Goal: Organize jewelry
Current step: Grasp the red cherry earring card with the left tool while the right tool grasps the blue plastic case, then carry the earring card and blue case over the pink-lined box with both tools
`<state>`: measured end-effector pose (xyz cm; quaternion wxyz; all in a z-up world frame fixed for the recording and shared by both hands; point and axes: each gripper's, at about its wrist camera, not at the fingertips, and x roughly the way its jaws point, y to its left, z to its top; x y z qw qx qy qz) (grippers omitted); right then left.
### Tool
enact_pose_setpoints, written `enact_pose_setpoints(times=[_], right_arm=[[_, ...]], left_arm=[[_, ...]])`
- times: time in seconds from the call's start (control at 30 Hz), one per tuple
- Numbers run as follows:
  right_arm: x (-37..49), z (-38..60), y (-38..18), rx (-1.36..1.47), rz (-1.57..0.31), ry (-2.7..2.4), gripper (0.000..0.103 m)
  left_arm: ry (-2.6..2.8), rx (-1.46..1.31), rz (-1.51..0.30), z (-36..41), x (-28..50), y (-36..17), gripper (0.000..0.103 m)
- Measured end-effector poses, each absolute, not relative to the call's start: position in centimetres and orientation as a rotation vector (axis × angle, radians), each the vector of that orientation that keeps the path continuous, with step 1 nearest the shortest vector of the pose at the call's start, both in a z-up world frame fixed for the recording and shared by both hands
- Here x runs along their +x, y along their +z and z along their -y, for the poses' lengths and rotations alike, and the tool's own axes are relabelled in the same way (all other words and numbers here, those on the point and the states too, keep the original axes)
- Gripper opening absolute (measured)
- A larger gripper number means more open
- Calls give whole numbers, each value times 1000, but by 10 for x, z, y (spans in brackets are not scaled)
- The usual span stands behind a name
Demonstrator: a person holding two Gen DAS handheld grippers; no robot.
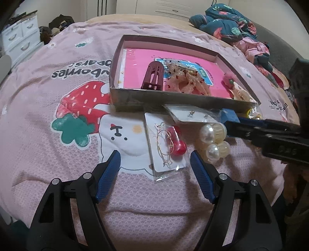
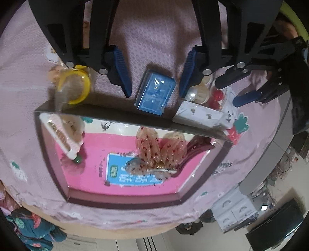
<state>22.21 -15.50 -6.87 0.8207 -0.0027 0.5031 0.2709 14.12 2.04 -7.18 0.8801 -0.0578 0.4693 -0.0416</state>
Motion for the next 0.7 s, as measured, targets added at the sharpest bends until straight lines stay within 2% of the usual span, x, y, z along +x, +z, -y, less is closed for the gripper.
enact_pose_setpoints(times=[0.17, 0.23, 0.3, 0.37, 0.7], right_arm=[[227, 157, -77, 18, -1087, 583, 40], [225, 160, -76, 24, -1080, 590, 40], [221, 165, -73, 40, -1074, 595, 40], [219, 171, -72, 54, -1067, 601, 39], [186, 193, -45, 110, -993, 621, 39]], left_arm=[[-77, -116, -981, -18, 151, -73, 67], [-80, -110, -982, -15, 154, -74, 59], [-101, -120, -987, -14, 155, -74, 42], [-119, -110, -983, -11, 152, -73, 31], [-131, -176, -949, -29, 126, -54, 29]])
